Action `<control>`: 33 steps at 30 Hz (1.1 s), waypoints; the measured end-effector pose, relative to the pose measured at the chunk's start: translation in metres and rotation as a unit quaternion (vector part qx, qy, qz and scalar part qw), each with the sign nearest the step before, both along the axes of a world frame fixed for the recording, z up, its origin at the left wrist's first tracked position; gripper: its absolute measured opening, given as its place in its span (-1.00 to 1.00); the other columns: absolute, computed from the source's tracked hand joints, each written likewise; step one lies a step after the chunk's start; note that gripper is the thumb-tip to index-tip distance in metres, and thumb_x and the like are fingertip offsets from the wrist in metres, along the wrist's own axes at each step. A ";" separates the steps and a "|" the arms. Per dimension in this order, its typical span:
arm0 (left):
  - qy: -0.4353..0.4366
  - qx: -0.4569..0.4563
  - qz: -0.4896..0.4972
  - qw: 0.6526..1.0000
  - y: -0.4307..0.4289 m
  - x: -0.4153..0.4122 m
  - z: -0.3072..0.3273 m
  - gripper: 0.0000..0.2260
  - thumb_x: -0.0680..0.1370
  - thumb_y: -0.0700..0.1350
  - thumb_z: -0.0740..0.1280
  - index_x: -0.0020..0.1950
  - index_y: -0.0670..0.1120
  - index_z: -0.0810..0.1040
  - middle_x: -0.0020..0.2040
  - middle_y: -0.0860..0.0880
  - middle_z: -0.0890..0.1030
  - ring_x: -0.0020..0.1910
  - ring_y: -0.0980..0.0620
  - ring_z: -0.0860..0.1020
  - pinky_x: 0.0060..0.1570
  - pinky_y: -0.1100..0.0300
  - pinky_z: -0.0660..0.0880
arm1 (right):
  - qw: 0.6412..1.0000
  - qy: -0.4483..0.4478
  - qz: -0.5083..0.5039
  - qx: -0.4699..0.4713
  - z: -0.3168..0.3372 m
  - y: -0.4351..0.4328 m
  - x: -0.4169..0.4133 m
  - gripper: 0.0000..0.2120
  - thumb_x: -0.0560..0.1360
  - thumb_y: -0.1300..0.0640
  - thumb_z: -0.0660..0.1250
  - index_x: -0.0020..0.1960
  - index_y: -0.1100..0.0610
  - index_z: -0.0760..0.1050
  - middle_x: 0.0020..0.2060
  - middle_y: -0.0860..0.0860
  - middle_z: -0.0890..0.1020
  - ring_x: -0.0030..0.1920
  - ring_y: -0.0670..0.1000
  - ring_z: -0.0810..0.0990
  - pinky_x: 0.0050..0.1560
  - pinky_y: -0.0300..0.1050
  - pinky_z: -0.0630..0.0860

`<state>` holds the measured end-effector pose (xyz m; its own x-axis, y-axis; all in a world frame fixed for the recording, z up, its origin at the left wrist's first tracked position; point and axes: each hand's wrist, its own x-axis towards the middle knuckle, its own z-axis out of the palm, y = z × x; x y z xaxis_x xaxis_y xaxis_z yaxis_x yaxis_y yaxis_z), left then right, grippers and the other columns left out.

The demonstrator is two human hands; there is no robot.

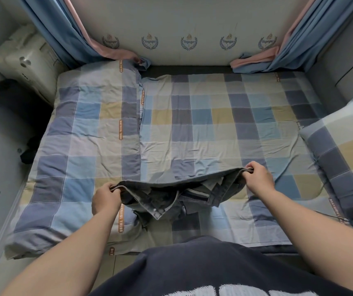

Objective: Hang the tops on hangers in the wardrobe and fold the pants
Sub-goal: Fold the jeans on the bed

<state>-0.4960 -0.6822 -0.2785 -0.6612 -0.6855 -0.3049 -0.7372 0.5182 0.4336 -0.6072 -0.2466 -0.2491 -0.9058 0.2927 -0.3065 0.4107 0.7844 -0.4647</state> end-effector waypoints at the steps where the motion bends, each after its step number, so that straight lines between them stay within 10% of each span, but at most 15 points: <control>1: -0.013 -0.026 0.007 1.000 -0.001 -0.001 0.000 -0.84 0.56 -0.09 0.35 0.11 0.02 0.66 0.14 -0.18 0.56 0.14 -0.27 0.47 0.11 -0.04 0.44 | 1.000 -0.002 -0.005 0.019 0.002 0.001 -0.003 -0.91 0.50 0.08 0.39 -0.02 0.07 0.58 0.01 0.18 0.56 0.12 0.25 0.50 0.06 -0.01 0.41; 8: 0.146 0.096 0.097 0.980 0.008 -0.061 0.036 -0.89 0.61 -0.11 0.26 0.06 -0.14 0.46 -0.01 -0.19 0.57 0.07 -0.30 0.55 0.09 -0.08 0.49 | 0.962 0.012 -0.116 -0.249 0.049 -0.019 -0.049 -0.77 0.42 0.20 0.47 -0.30 0.15 0.44 -0.38 0.08 0.46 -0.27 0.06 0.42 -0.33 -0.09 0.28; 17: 0.321 0.090 0.130 0.934 -0.019 -0.204 0.231 -0.72 0.56 -0.04 0.32 0.13 -0.24 0.52 0.14 -0.28 0.62 0.13 -0.30 0.57 0.02 0.04 0.43 | 0.851 -0.014 -0.135 -0.507 0.253 -0.060 -0.148 -0.99 0.46 0.20 0.39 -0.14 0.11 0.58 -0.21 0.10 0.66 -0.23 0.09 0.61 0.14 0.00 0.58; 21: 0.361 0.120 0.152 0.912 -0.021 -0.247 0.349 -0.63 0.61 -0.06 0.27 0.28 -0.30 0.52 0.28 -0.27 0.58 0.24 -0.29 0.55 0.19 -0.01 0.46 | 0.817 0.022 -0.057 -0.574 0.371 -0.070 -0.173 -0.77 0.50 0.10 0.41 -0.32 0.10 0.55 -0.43 0.03 0.61 -0.44 0.03 0.58 -0.24 -0.14 0.56; 24: 0.423 0.210 0.131 0.872 -0.016 -0.265 0.432 -0.76 0.58 -0.11 0.33 0.18 -0.21 0.53 0.00 -0.13 0.61 0.02 -0.16 0.58 -0.01 0.05 0.53 | 0.764 0.038 -0.005 -0.644 0.449 -0.076 -0.178 -0.74 0.48 0.11 0.43 -0.36 0.10 0.51 -0.43 0.00 0.57 -0.45 -0.01 0.53 -0.32 -0.18 0.51; 33: 0.527 0.372 -0.061 0.762 0.050 -0.253 0.638 -0.80 0.58 -0.24 0.39 0.19 -0.23 0.58 0.04 -0.25 0.68 -0.06 -0.19 0.67 0.02 -0.14 0.64 | 0.789 0.178 0.193 -0.555 0.624 -0.118 -0.165 -0.87 0.55 0.26 0.36 -0.17 0.22 0.58 -0.28 0.09 0.64 -0.27 0.03 0.63 -0.05 -0.10 0.65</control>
